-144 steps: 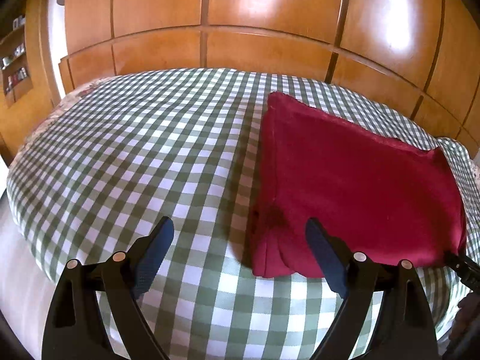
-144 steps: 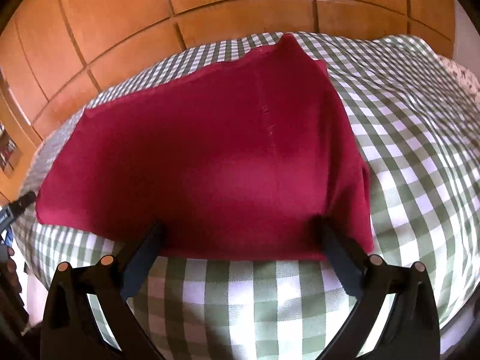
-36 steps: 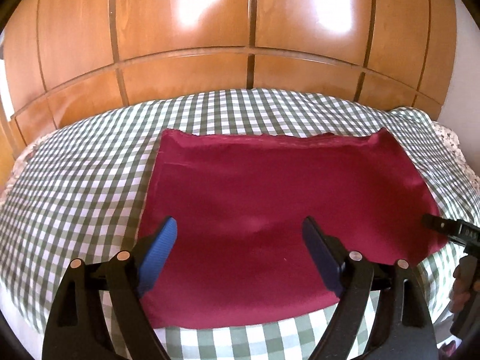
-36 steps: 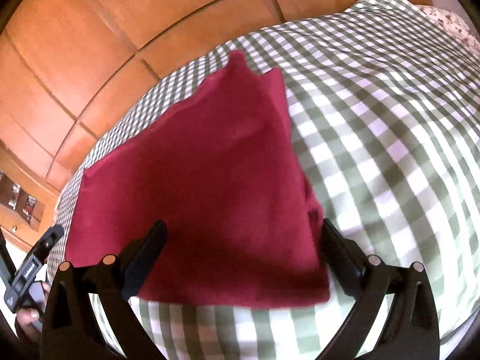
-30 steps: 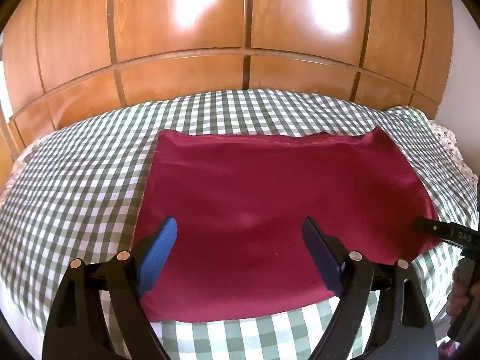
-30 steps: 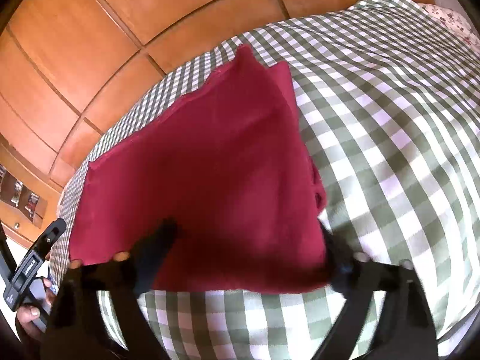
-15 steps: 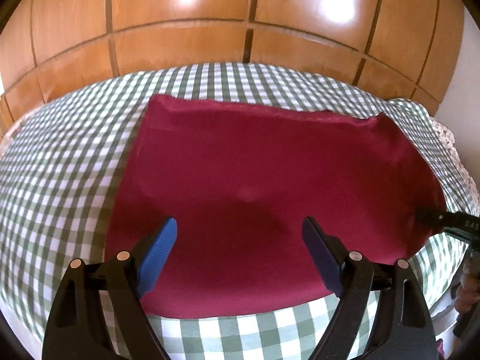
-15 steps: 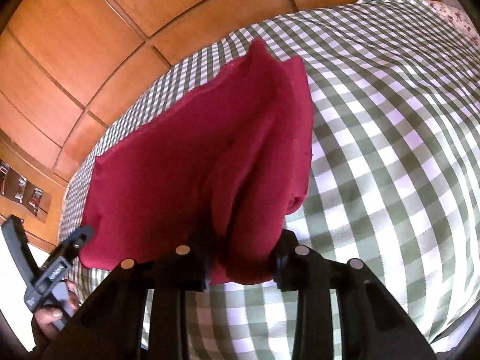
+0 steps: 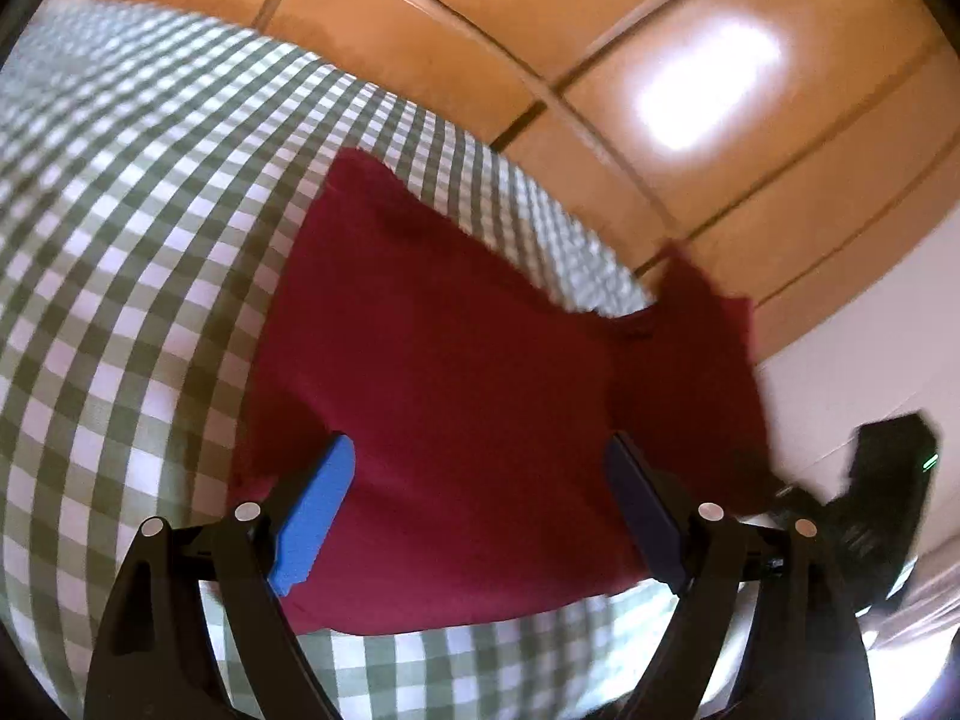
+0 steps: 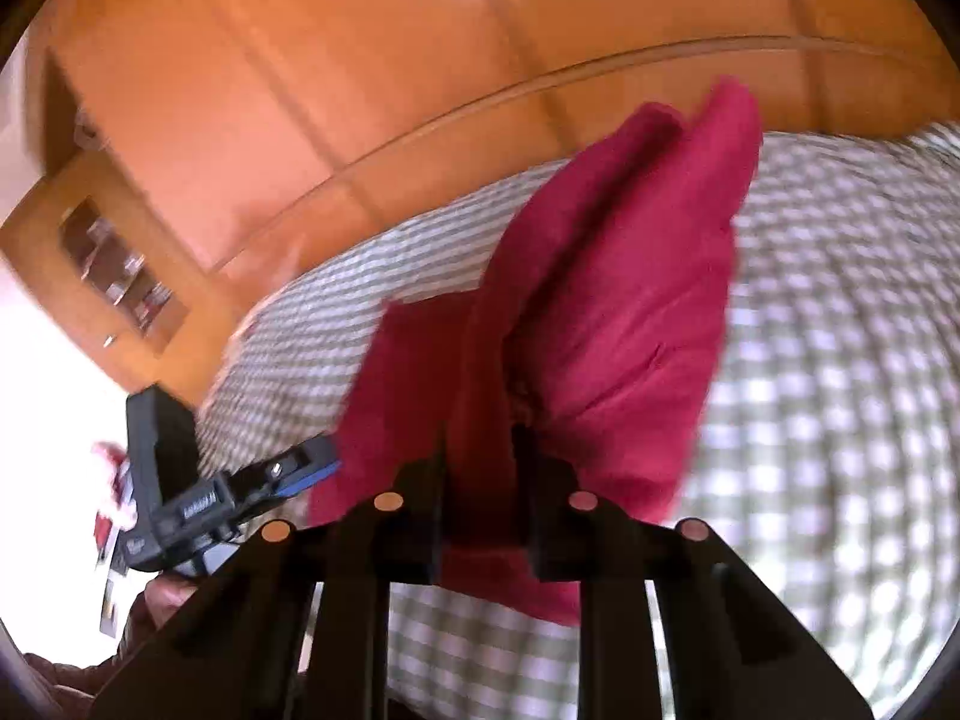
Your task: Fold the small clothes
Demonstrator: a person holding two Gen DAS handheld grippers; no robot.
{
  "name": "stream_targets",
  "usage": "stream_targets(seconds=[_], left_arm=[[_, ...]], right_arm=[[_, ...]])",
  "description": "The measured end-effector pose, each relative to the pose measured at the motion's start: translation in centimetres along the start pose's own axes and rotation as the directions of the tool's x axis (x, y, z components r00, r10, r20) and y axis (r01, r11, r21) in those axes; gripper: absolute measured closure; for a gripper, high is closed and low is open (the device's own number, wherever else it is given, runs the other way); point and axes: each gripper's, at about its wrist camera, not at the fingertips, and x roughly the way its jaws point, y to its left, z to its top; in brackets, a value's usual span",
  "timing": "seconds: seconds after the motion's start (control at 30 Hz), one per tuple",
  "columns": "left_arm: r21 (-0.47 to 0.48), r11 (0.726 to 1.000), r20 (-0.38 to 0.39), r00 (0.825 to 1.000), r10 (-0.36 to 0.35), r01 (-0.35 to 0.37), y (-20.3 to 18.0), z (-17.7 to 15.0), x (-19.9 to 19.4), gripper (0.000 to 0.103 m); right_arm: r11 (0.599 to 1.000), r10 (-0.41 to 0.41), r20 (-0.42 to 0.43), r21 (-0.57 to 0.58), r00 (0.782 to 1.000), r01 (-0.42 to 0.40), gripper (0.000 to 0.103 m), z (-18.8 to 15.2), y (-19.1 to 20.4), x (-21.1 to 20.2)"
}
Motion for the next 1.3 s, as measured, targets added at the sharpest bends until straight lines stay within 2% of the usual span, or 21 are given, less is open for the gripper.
stream_targets(seconds=[0.1, 0.2, 0.3, 0.33, 0.37, 0.4, 0.43, 0.53, 0.7, 0.83, 0.9, 1.0, 1.03, 1.13, 1.23, 1.3], left_arm=[[-0.048, 0.994, 0.022, 0.995, -0.093, 0.094, 0.8, 1.0, -1.3, 0.019], [-0.111, 0.978, 0.005, 0.984, -0.179, 0.178, 1.8, 1.6, -1.4, 0.019], [-0.16, 0.967, -0.003, 0.98, -0.2, 0.197, 2.2, 1.8, -0.8, 0.015], [-0.17, 0.963, -0.011, 0.977, -0.213, 0.208, 2.3, 1.9, -0.5, 0.015], [-0.182, 0.958, -0.023, 0.973, -0.231, 0.223, 2.4, 2.0, -0.2, 0.014], [-0.194, 0.954, -0.035, 0.97, -0.242, 0.23, 2.4, 2.1, 0.2, 0.014], [-0.204, 0.954, -0.05, 0.971, -0.234, 0.219, 2.3, 2.2, 0.9, 0.014], [-0.192, 0.96, -0.085, 0.971, -0.222, 0.203, 2.0, 2.7, 2.2, 0.014], [-0.158, 0.977, -0.145, 0.975, -0.167, 0.143, 0.9, 3.8, 4.6, 0.014], [-0.103, 0.991, -0.18, 0.979, -0.099, 0.081, -1.0, 4.8, 6.0, 0.014], [-0.063, 0.997, -0.19, 0.98, -0.057, 0.046, -2.1, 5.1, 6.5, 0.025], [0.007, 1.0, -0.204, 0.979, 0.002, -0.001, -3.4, 5.3, 7.8, 0.058], [0.036, 0.999, -0.204, 0.979, 0.019, -0.012, -4.0, 5.4, 8.0, 0.077], [0.098, 0.995, -0.134, 0.99, 0.036, -0.023, -5.4, 5.5, 6.6, 0.083], [0.138, 0.99, -0.048, 0.998, 0.036, -0.029, -6.1, 5.6, 3.2, 0.083], [0.159, 0.985, -0.006, 0.998, 0.064, -0.062, -5.5, 5.4, 1.1, 0.083]], right_arm=[[0.997, 0.037, -0.074, -0.071, 0.997, -0.042, 0.087, -0.8, 3.3, 3.8], [0.99, 0.029, -0.146, -0.13, 0.989, -0.048, 0.087, -2.6, 5.0, 7.0], [0.981, -0.006, -0.154, -0.192, 0.988, -0.024, 0.086, -4.0, 5.3, 7.9], [0.98, 0.022, -0.152, -0.194, 0.988, -0.052, 0.078, -4.2, 5.0, 7.6], [0.978, 0.091, -0.159, -0.17, 0.983, -0.118, 0.072, -4.3, 4.6, 6.9], [0.975, 0.138, -0.162, -0.149, 0.977, -0.163, 0.058, -4.4, 4.3, 6.2], [0.973, 0.159, -0.157, -0.144, 0.975, -0.181, 0.049, -4.5, 4.2, 5.5], [0.971, 0.19, -0.14, -0.121, 0.972, -0.208, 0.036, -5.5, 2.8, 3.0], [0.995, 0.096, -0.076, 0.008, 0.993, -0.095, 0.035, -7.8, -2.8, -1.4], [0.995, 0.017, -0.033, 0.102, 0.999, -0.014, 0.04, -9.3, -6.4, -3.8], [0.993, -0.012, -0.026, 0.117, 1.0, 0.015, 0.047, -9.5, -7.1, -4.0], [0.995, -0.016, -0.025, 0.099, 1.0, 0.019, 0.056, -8.9, -6.9, -3.2], [0.996, -0.014, -0.033, 0.083, 0.999, 0.017, 0.058, -7.9, -6.0, -1.9], [1.0, -0.012, -0.05, 0.021, 0.999, 0.013, 0.059, -7.5, -3.8, -0.7], [0.999, 0.025, -0.039, -0.041, 0.999, -0.027, 0.057, -7.7, -1.4, -0.7], [0.997, 0.053, -0.049, -0.049, 0.997, -0.056, 0.056, -7.6, -0.5, 0.1]])
